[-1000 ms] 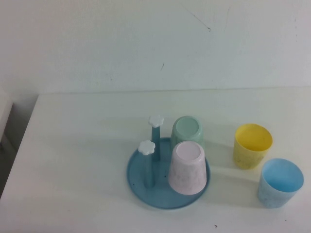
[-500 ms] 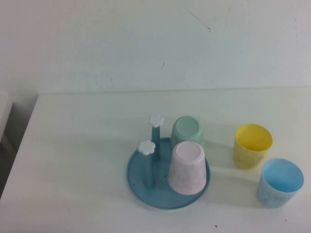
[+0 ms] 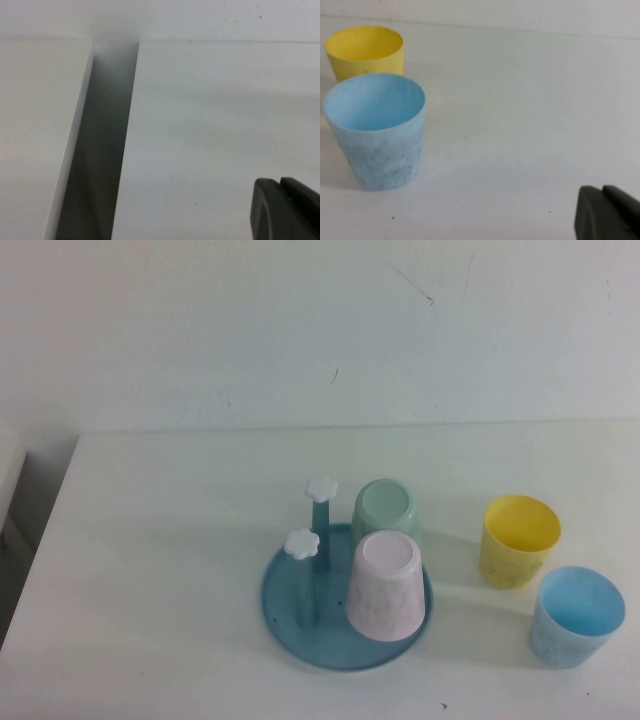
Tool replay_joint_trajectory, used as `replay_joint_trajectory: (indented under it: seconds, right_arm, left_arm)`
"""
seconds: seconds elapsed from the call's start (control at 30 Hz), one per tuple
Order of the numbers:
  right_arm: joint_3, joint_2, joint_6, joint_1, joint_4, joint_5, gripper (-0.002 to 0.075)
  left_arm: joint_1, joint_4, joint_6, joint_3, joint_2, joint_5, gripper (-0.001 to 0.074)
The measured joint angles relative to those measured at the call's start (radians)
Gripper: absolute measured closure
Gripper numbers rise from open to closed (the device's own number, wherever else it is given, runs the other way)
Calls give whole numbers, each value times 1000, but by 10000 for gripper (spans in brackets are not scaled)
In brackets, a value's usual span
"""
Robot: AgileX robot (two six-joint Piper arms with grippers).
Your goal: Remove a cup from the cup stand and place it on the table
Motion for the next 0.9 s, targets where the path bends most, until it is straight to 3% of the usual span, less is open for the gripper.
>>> replay_joint_trajectory:
  seconds: [0.9]
  right_arm:
    - [0, 0, 2, 2, -31, 0, 729]
  left_arm:
    - [0, 0, 0, 0, 0, 0, 737]
